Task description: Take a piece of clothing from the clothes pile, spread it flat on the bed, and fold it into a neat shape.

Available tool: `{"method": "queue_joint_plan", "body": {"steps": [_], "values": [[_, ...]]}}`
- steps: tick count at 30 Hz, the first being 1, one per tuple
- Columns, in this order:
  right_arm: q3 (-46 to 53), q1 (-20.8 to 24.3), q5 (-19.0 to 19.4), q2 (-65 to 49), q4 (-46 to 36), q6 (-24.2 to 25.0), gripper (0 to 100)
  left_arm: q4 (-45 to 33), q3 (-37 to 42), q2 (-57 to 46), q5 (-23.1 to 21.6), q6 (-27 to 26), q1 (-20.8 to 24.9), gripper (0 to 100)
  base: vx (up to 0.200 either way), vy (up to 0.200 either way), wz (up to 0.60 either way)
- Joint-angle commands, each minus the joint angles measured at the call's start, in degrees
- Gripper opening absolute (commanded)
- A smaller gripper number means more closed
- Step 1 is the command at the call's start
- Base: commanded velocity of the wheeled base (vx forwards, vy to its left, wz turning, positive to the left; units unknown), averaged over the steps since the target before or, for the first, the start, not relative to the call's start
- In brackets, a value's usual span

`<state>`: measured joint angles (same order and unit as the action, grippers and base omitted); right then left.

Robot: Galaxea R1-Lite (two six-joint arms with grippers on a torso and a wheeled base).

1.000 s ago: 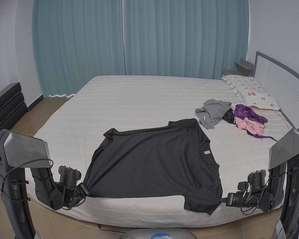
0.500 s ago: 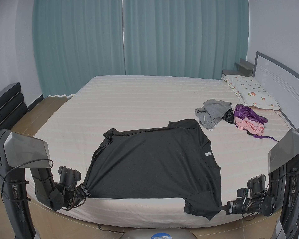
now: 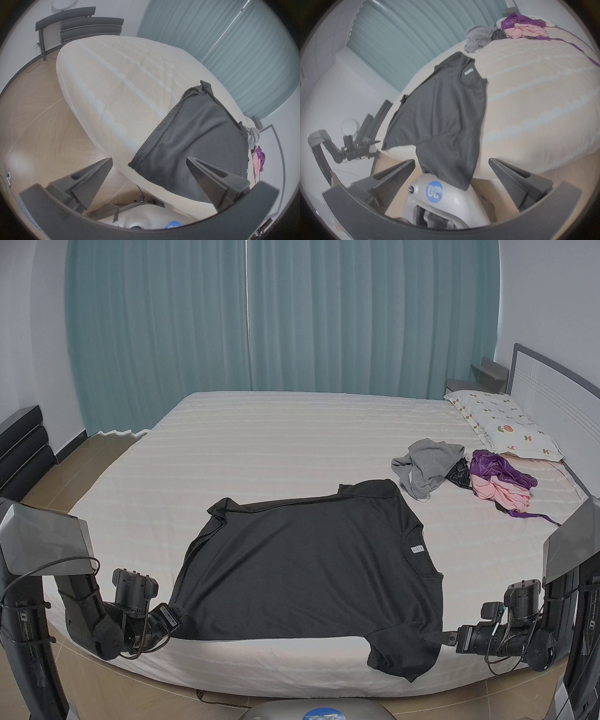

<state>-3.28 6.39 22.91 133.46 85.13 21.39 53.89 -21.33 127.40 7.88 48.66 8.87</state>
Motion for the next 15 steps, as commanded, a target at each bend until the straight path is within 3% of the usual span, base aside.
{"method": "queue_joint_plan", "body": {"steps": [1,9,13,15], "values": [[-1.20,-0.32,0.03,-4.35,2.24,4.01,100,-0.19,0.15,-5.50,-0.93,0.03,-0.96,100,0.000,0.000,0.00],[-2.96,2.84,-0.85,-7.34,2.50,10.25,100,-0.11,0.15,-8.75,-2.78,0.29,-2.20,100,0.000,0.000,0.00],[-5.25,4.16,-3.31,-6.90,2.59,15.61,100,0.16,0.24,-8.58,-4.01,0.82,-3.95,100,0.000,0.000,0.00],[-5.69,4.25,-3.75,-6.64,2.50,16.22,100,0.16,-0.11,-9.10,-6.47,1.70,-5.89,100,0.000,0.200,0.00]]}}
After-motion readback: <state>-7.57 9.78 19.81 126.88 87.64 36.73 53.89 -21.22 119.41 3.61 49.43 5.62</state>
